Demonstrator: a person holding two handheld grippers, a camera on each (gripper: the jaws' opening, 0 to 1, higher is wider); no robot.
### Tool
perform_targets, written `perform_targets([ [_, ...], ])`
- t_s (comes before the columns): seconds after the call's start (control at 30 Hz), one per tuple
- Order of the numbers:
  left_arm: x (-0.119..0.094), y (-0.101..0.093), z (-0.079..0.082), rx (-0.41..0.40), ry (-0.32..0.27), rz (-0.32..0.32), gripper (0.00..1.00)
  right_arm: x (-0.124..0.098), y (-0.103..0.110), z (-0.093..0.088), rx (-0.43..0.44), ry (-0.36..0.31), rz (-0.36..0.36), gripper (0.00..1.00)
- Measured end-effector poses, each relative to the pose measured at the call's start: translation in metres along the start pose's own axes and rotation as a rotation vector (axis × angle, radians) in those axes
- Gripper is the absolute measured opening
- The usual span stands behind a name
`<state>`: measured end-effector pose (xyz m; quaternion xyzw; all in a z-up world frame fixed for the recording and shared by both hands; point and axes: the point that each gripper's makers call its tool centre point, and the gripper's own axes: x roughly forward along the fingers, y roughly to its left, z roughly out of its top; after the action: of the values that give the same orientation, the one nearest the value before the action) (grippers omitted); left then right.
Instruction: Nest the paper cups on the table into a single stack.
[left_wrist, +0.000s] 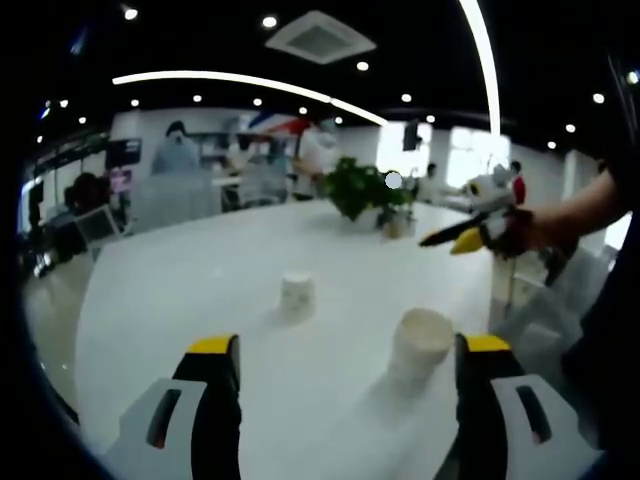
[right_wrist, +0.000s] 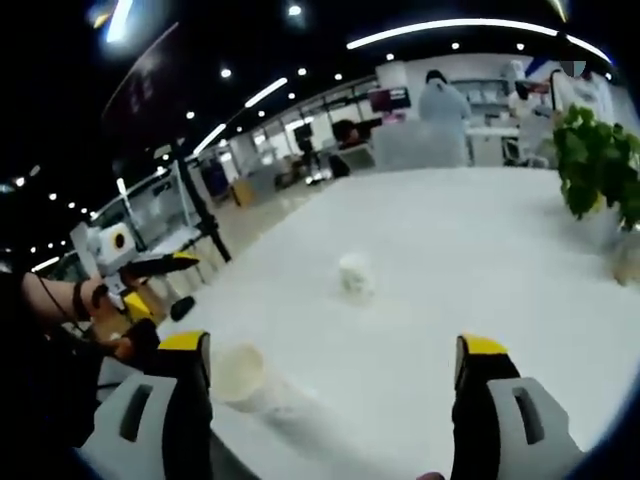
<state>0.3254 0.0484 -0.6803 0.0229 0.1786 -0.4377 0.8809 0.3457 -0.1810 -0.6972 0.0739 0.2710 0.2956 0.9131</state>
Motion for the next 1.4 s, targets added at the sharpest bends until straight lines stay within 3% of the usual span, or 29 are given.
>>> perform_targets([
  [0.5,0.01,-0.001,0.002,-0.027,0.004,-0.006,0.86,-0.004,-0.005,-0.004,-0.004,-0.008,0.0,0.99],
  [1.4,0.078,0.034,0.019,0.006,0.039,-0.004,0.84,-0.011,-0.009,-0.018,0.037,-0.021,0.031,0.98],
])
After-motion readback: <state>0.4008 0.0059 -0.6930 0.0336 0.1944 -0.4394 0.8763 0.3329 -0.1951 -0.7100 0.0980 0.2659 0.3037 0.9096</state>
